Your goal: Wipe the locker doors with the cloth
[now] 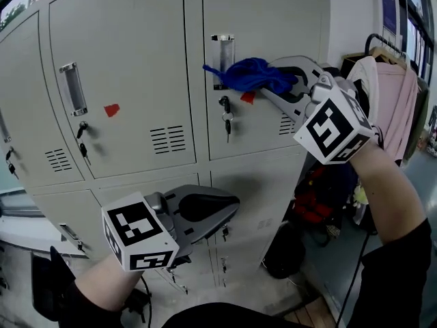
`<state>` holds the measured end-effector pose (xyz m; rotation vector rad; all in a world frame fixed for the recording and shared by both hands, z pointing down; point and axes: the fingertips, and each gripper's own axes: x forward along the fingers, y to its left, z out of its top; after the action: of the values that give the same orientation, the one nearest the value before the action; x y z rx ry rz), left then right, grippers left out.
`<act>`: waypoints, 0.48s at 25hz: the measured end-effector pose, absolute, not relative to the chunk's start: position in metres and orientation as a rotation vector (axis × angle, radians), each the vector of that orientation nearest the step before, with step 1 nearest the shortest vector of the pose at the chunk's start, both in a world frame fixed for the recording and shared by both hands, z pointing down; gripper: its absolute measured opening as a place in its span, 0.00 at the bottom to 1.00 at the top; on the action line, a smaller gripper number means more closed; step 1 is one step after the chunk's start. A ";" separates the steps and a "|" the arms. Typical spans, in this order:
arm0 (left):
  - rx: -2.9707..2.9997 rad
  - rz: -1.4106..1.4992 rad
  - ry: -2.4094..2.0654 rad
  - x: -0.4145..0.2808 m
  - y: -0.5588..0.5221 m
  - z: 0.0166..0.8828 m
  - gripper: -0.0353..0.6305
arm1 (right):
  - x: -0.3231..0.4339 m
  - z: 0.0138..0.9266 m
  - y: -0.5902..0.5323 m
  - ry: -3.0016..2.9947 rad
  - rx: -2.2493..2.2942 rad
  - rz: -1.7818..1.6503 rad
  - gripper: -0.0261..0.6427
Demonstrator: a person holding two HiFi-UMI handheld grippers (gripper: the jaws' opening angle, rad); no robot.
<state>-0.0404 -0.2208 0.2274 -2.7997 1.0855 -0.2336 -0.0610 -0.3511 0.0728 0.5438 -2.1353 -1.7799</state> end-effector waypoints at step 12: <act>-2.815 -0.226 1.110 -0.044 -0.214 0.235 0.06 | -0.058 0.160 -0.353 -2.153 0.477 -1.727 0.19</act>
<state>-0.0445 -0.2140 0.2346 -2.8151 1.1098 -0.2261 -0.0582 -0.3526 0.1601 0.4769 -2.1533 -1.7269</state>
